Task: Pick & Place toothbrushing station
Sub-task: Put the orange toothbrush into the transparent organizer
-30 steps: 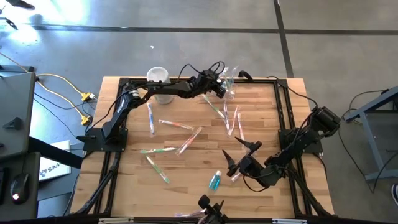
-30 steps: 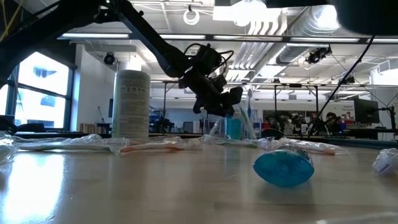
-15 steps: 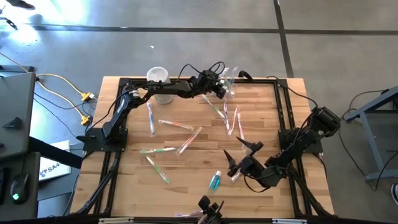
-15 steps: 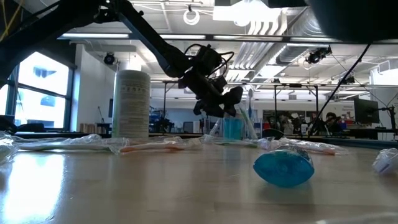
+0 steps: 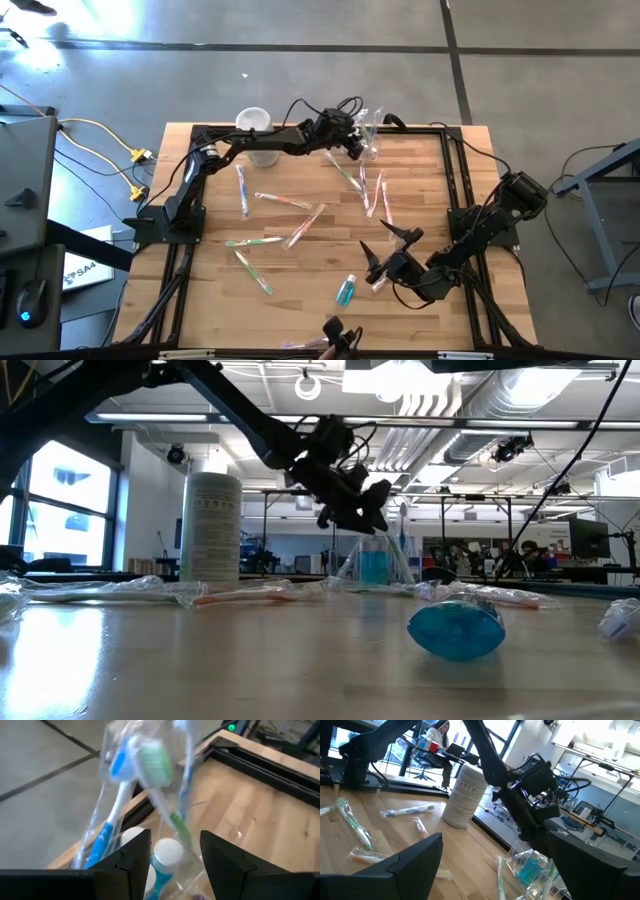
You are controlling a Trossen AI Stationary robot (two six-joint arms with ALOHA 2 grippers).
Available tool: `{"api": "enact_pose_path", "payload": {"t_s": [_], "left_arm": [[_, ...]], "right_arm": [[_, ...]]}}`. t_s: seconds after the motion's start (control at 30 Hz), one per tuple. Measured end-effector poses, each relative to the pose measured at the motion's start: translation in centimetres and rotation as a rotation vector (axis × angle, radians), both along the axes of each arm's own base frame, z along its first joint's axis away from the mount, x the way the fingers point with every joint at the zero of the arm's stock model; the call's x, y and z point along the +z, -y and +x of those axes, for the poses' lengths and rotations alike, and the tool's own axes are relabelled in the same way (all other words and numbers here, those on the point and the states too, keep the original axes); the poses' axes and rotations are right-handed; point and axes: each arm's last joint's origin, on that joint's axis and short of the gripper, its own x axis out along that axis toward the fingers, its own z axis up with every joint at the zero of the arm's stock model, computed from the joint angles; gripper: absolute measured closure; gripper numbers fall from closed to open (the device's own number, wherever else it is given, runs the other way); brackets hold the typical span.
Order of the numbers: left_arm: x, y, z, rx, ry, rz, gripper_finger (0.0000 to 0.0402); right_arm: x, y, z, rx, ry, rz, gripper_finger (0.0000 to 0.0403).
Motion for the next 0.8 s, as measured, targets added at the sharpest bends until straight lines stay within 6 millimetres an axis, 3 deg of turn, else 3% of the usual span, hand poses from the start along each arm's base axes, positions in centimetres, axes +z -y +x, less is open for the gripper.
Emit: {"api": "enact_pose_path", "payload": {"t_s": [0.2,0.43,0.6,0.8], "left_arm": [[2.6,2.4,-0.6,-0.099,-0.151,0.153,0.0234],[5.7,8.3,-3.1,-0.416,-0.515,0.290,0.0234],[6.1,12.4,-6.2,-0.618,-0.793,0.199,0.0234],[5.7,15.4,-9.0,-0.677,-1.018,-0.026,0.0234]], "right_arm": [[0.0,-0.5,-0.4,0.021,0.000,0.000,0.0050],[0.0,-1.2,-1.0,0.050,-0.005,-0.005,0.0050],[0.0,-1.4,-1.1,0.057,-0.005,-0.005,0.0050],[0.2,-1.3,-1.1,0.057,0.012,0.012,0.0050]]}}
